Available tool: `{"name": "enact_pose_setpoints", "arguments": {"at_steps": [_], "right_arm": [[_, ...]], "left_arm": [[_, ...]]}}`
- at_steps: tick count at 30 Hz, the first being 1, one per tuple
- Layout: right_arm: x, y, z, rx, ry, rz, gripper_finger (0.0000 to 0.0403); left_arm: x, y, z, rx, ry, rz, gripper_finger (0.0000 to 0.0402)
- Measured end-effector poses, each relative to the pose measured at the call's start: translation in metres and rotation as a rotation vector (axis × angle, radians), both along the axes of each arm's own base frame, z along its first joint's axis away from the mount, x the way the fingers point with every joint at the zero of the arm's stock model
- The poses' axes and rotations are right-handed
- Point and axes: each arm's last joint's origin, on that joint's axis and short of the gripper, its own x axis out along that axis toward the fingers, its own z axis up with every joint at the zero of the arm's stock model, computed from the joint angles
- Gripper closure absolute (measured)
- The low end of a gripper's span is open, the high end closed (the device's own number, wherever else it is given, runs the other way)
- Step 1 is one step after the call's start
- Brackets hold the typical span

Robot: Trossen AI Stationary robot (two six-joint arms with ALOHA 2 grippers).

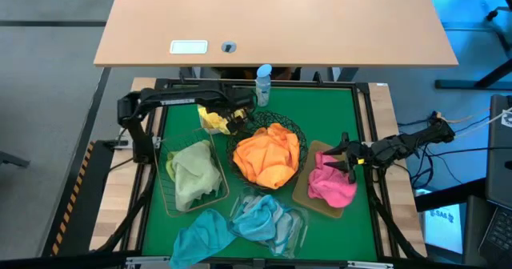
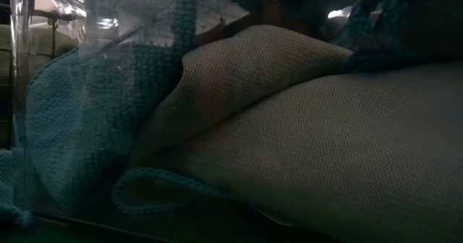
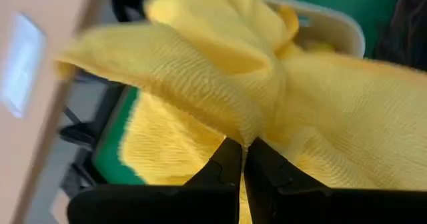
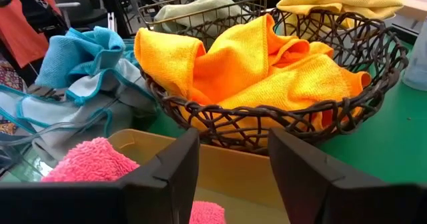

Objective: Sort microfiber towel by color & place in baskets
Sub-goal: Put the yellow towel into the white bin

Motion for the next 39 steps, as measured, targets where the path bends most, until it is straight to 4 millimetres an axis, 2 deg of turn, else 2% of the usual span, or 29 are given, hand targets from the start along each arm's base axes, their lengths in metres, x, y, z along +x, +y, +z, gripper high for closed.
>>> {"name": "enact_pose_setpoints", "arguments": {"at_steps": [11,27,31,39], "right_arm": [[0.0,0.0,0.0,-0.001,0.001,0.0,0.0224],[0.0,0.0,0.0,-0.002,0.004,0.0,0.0224],[0.0,0.0,0.0,-0.003,0.005,0.0,0.0224],[0.0,0.0,0.0,-0.003,0.005,0.0,0.0224]], "left_arm": [[0.005,0.027,-0.032,-0.221,0.02,0.068,0.0401],[0.015,0.057,-0.082,-0.361,0.068,0.119,0.0396],[0.016,0.06,-0.089,-0.372,0.082,0.127,0.039],[0.016,0.061,-0.09,-0.369,0.075,0.128,0.0387]]}}
